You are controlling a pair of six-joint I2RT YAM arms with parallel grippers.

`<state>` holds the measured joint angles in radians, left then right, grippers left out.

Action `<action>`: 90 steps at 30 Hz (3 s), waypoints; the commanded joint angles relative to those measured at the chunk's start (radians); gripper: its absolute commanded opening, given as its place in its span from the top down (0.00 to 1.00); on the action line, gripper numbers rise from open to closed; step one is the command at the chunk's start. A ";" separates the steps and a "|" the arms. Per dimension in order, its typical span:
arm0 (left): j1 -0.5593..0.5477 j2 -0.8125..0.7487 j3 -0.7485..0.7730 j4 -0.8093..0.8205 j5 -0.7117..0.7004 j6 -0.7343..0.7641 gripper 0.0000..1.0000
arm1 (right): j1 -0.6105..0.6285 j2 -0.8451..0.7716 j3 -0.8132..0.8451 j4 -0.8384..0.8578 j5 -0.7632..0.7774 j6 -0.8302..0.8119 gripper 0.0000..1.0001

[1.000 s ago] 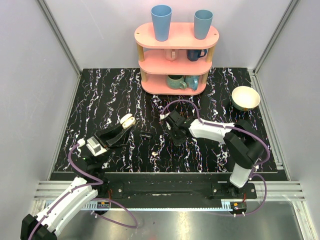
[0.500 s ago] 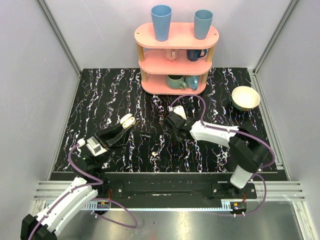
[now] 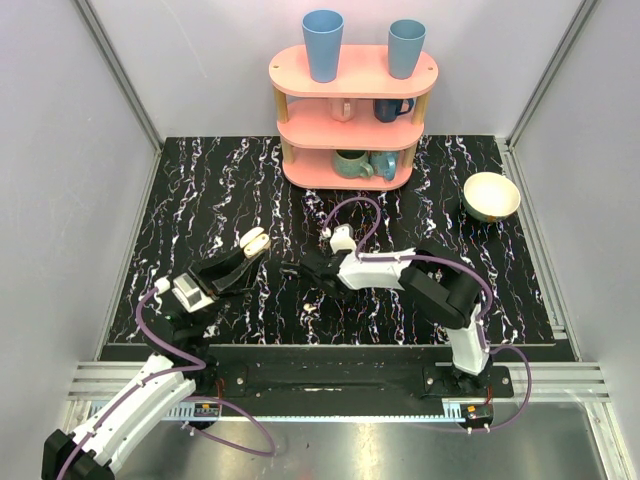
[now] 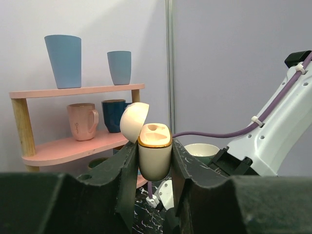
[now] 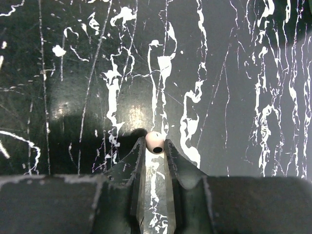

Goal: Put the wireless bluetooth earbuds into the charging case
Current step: Adjust the right earbud at the center of the board.

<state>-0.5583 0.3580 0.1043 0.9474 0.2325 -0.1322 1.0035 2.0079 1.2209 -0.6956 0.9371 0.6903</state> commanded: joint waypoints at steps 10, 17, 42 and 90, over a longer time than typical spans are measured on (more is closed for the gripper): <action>-0.003 -0.002 0.026 0.031 -0.022 -0.007 1.00 | 0.069 -0.064 -0.031 -0.004 -0.052 0.147 0.57; -0.003 -0.005 0.025 0.028 -0.022 -0.010 1.00 | 0.080 -0.162 -0.052 -0.004 -0.040 0.141 0.57; -0.003 0.006 0.035 0.024 -0.010 -0.023 1.00 | -0.195 -0.494 -0.366 0.329 -0.476 0.207 0.45; -0.003 0.019 0.038 0.014 -0.004 -0.018 1.00 | -0.293 -0.399 -0.391 0.504 -0.933 -0.129 0.48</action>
<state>-0.5583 0.3630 0.1043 0.9276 0.2310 -0.1501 0.7067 1.6672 0.8749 -0.1505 0.0051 0.6147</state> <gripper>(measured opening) 0.332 0.515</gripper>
